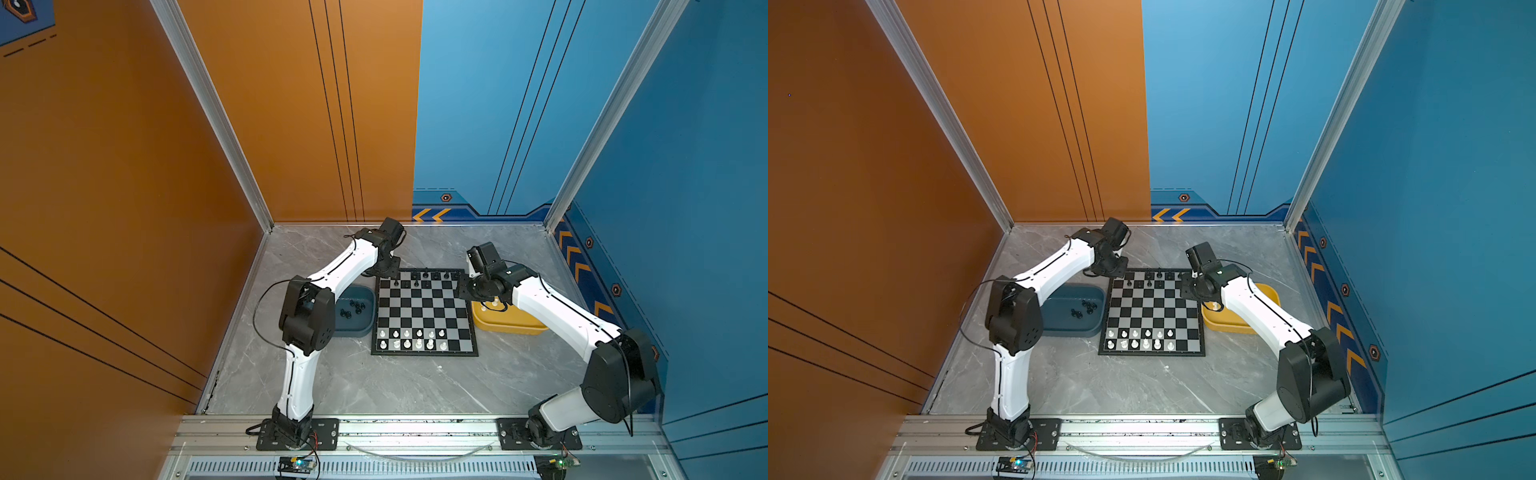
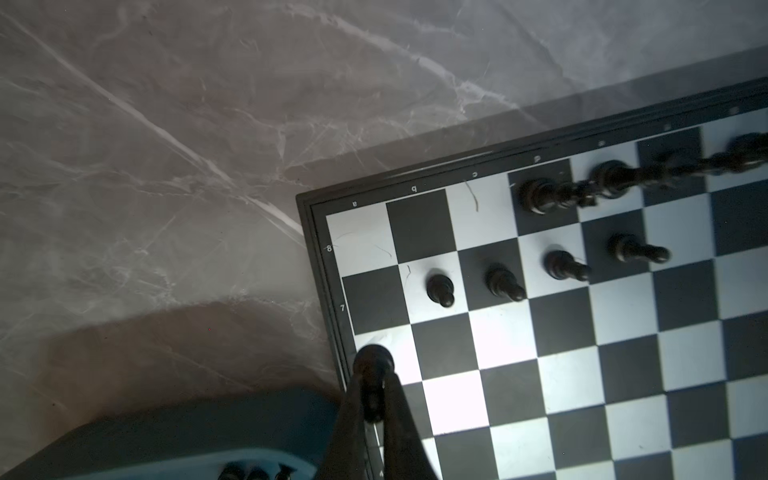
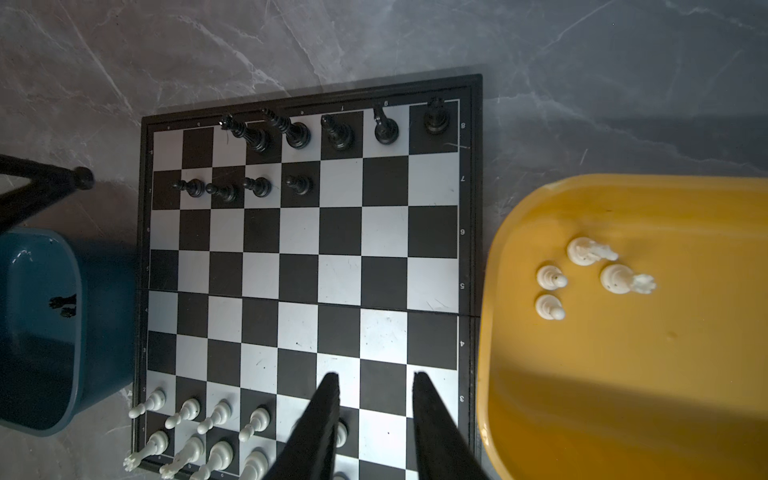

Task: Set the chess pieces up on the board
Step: 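Lower the black pawn onto the farther row's end square and release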

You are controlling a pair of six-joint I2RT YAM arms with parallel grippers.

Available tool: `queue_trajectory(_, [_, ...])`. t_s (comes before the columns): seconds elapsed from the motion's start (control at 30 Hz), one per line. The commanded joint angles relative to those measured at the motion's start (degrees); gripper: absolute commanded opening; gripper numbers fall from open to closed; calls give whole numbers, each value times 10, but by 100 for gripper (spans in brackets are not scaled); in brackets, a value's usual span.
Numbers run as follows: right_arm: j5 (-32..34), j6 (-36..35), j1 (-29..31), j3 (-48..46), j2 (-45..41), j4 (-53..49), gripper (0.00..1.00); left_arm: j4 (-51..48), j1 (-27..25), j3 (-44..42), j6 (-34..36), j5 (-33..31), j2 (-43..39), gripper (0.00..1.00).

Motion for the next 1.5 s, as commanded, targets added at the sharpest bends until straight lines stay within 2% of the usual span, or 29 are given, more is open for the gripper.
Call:
queue_trajectory(0.0, [2, 3, -10, -17, -29, -11, 33, -33, 5, 37, 13, 9, 25, 0])
queue_trajectory(0.33, [-2, 5, -22, -30, -37, -10, 33, -43, 9, 68, 11, 32, 71, 0])
queue_trajectory(1.47, [-12, 5, -23, -30, -28, -6, 33, -58, 12, 65, 4, 31, 110, 0])
